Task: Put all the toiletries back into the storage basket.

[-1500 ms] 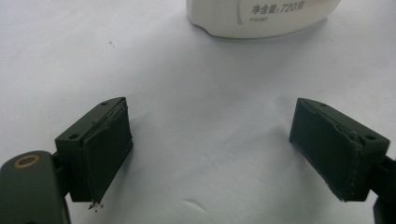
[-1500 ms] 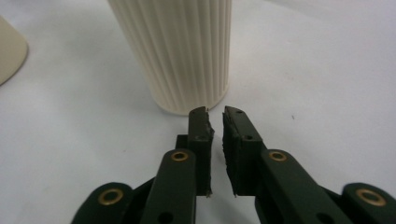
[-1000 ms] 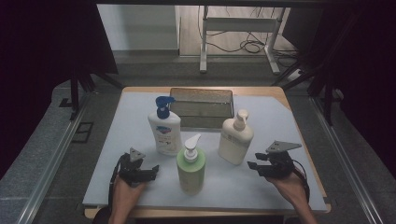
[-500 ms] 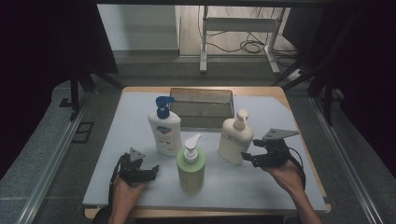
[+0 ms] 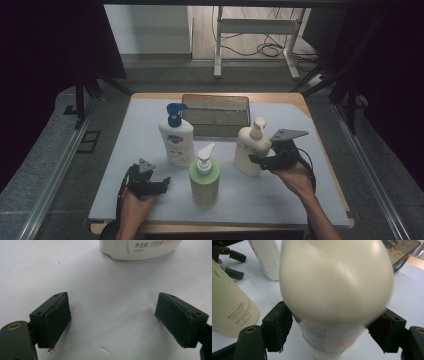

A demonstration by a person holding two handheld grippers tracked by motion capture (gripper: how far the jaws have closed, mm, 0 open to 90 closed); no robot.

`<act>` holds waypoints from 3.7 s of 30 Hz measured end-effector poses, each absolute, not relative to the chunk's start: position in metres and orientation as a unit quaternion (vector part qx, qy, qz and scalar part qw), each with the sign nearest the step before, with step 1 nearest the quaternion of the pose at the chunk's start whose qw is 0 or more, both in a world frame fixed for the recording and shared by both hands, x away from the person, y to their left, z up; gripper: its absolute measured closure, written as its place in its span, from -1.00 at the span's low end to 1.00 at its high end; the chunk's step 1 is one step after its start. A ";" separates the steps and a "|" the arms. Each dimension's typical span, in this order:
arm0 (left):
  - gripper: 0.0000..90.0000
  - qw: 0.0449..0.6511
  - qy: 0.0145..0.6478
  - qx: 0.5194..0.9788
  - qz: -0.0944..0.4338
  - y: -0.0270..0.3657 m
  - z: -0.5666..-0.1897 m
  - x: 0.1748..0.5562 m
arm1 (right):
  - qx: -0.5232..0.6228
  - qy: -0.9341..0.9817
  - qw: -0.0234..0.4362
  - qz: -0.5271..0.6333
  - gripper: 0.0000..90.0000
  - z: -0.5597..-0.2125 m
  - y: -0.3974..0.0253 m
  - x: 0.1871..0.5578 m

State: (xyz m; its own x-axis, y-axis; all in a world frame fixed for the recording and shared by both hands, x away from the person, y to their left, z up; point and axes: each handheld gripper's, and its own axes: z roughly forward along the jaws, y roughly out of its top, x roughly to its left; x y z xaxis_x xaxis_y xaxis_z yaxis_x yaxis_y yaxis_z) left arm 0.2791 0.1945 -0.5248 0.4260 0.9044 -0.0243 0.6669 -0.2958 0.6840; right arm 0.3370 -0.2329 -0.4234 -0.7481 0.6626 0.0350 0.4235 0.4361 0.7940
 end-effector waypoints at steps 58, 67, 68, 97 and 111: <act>-0.73 0.318 0.503 0.781 0.187 0.194 -0.525 0.279 | 0.318 0.834 0.167 0.418 -0.15 -0.368 -0.207 0.346; -0.73 0.318 0.503 0.781 0.187 0.194 -0.525 0.279 | 0.319 0.831 0.167 0.424 -0.15 -0.355 -0.197 0.354; -0.73 0.318 0.503 0.781 0.187 0.194 -0.525 0.279 | 0.321 0.829 0.168 0.425 -0.15 -0.354 -0.196 0.355; -0.73 0.319 0.504 0.780 0.187 0.194 -0.525 0.279 | 0.342 0.804 0.208 0.440 -0.16 -0.329 -0.144 0.401; -0.73 0.319 0.504 0.781 0.187 0.194 -0.525 0.279 | 0.347 0.797 0.217 0.444 -0.15 -0.327 -0.119 0.423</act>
